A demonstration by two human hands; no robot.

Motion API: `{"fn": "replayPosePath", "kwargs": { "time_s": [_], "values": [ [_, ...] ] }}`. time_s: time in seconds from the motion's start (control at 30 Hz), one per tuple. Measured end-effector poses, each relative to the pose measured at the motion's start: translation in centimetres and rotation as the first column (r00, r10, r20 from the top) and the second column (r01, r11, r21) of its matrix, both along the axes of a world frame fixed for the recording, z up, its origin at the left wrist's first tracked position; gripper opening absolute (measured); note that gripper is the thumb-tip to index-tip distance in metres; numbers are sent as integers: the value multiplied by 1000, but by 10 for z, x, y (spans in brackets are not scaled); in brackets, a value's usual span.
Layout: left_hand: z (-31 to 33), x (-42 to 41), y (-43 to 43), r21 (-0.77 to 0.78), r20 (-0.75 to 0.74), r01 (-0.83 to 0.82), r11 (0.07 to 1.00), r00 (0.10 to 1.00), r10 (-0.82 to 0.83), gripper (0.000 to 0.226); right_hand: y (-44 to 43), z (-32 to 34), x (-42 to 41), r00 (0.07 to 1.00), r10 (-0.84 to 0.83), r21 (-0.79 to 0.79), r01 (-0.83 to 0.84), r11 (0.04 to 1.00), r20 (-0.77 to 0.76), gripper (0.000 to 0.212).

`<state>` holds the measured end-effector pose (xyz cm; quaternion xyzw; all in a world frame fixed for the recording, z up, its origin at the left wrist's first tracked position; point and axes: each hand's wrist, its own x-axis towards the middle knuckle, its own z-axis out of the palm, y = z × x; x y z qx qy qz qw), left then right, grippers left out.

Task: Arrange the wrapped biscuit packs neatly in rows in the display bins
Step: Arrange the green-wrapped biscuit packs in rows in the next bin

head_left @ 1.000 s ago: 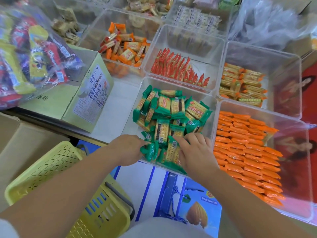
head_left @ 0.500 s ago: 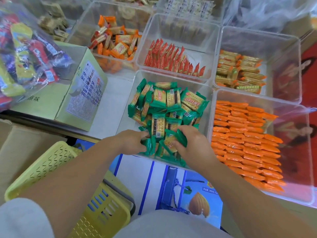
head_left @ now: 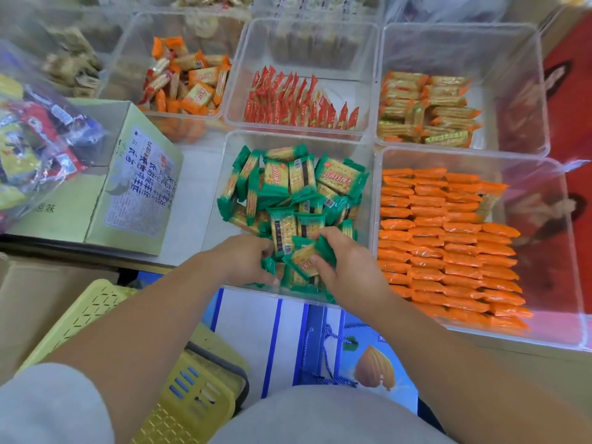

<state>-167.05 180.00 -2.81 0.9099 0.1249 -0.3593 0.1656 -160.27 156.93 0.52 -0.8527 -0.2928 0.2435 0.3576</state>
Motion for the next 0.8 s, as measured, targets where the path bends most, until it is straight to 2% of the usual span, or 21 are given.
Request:
{"fn": "replayPosePath", "kwargs": {
  "time_s": [0.1,0.17,0.23,0.33,0.4,0.47,0.53,0.6,0.73,0.8],
  "values": [
    [5,-2,11,-61,26,-145,988,989,147,60,-2,-1,1,1000,-17,3,17,1000,-1,34],
    [10,-6,19,-49,62,-251,967,965,253,66,-4,-2,2,1000,-24,-3,24,1000,-6,34],
    [14,-10,21,-61,104,-306,950,945,311,63,-6,-2,2,1000,-30,-7,30,1000,-2,35],
    [19,-19,15,-58,97,-206,977,973,211,48,-8,-2,2,999,-32,-20,32,999,2,39],
    [19,-23,10,76,181,-110,991,979,95,41,-8,-2,3,1000,-27,-41,27,999,7,41],
    [20,-25,9,221,222,-50,974,975,0,46,-6,-2,3,1000,-14,-62,15,998,12,43],
    [20,-30,10,262,226,-23,965,973,-38,45,-4,-1,2,999,1,-87,3,996,47,46],
    [18,-36,10,224,215,-22,974,976,-28,37,1,4,1,995,15,-99,-5,995,103,46],
    [20,-43,8,-5,124,-96,995,988,95,50,22,13,2,993,31,-41,-26,999,118,43],
    [18,-43,8,26,170,-84,996,982,79,44,40,18,5,995,48,-8,-47,999,89,45]
  ]
}}
